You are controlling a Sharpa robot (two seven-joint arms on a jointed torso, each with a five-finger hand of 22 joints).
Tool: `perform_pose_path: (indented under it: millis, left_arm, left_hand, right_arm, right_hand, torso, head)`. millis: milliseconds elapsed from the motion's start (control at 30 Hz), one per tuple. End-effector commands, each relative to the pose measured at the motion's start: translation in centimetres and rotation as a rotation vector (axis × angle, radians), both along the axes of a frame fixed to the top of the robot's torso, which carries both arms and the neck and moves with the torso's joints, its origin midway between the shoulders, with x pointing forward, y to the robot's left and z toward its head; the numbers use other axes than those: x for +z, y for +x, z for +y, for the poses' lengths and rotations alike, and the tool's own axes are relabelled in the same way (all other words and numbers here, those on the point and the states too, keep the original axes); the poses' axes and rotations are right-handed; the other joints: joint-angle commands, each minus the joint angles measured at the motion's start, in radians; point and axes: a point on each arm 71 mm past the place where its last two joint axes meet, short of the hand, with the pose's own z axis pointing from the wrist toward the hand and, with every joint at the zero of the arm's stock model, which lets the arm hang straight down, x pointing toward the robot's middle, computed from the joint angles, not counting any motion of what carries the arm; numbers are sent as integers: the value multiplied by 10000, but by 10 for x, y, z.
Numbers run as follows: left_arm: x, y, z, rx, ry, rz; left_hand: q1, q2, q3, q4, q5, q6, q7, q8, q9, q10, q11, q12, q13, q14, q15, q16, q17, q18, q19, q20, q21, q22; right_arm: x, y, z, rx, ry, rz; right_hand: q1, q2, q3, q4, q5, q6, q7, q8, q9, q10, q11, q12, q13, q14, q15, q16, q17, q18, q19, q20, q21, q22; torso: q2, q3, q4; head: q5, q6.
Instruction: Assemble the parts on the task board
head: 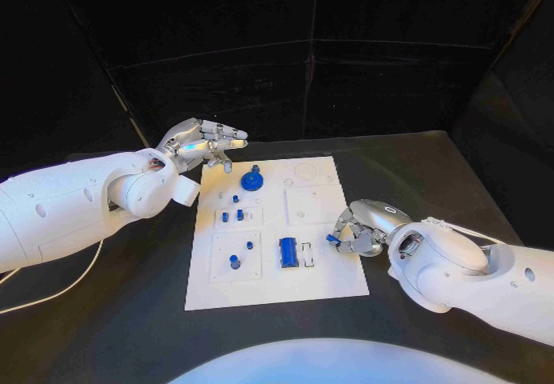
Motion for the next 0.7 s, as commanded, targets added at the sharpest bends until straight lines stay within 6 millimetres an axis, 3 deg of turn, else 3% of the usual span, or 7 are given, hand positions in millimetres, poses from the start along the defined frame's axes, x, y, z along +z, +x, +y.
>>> perform_pose_path:
  millis: [33, 167, 300, 700]
  left_arm:
    - [1, 0, -1, -98, -86, -17]
    - [1, -1, -1, -101, -87, -15]
    - [1, -1, -1, -108, -88, -12]
    - [2, -2, -2, -139, -92, 5]
  left_hand:
    - [-21, 110, -51, 15, -35, -59, 10, 40, 13, -58, -21, 59, 11, -69, 35, 67, -10, 133, 9, 48, -51, -10]
    - [-21, 110, -51, 15, -35, -59, 10, 40, 13, -58, -21, 59, 11, -69, 35, 67, -10, 133, 9, 48, -51, -10]
    - [-21, 110, -51, 15, -35, -59, 10, 40, 13, -58, -21, 59, 11, -69, 35, 67, -10, 133, 9, 48, -51, -10]
    - [-21, 110, -51, 15, -35, -59, 10, 40, 13, -58, -21, 59, 11, -69, 35, 67, -10, 133, 9, 48, -51, -10]
  right_arm:
    - [4, 1, 4, -180, 882, -245]
    - [0, 2, 9, -196, 905, 248]
    - [-5, 3, 18, -97, 846, 723]
    - [-12, 4, 36, 135, 767, 1437]
  right_hand:
    - [-102, -14, 9, 88, 28, 43, 2, 53, 5, 191, -22, 36, 1243, 1025, -82, 48, 2563, -175, 61, -7, 25, 6]
    - [-192, -83, 30, 177, 13, 48, 4, 54, 23, 187, -22, 21, 1228, 1022, -83, 41, 2548, -172, 52, -12, 9, -24]
    - [-366, -175, -11, 306, 261, 58, 6, 63, 61, 215, -17, 46, 1263, 1031, -80, 62, 2590, -175, 60, -13, 14, -14]
    - [-746, -141, -162, 431, 248, 243, -74, 183, 186, 296, -74, 121, 1363, 1028, -116, 54, 2575, -172, 74, -35, 15, 0]
  torso:
    - [-4, -1, 1]
    - [-6, -4, 6]
    - [4, -5, 7]
    - [-5, -1, -9]
  head:
    - [3, -16]
    - [13, -22]
    - [10, -29]
    - [50, -66]
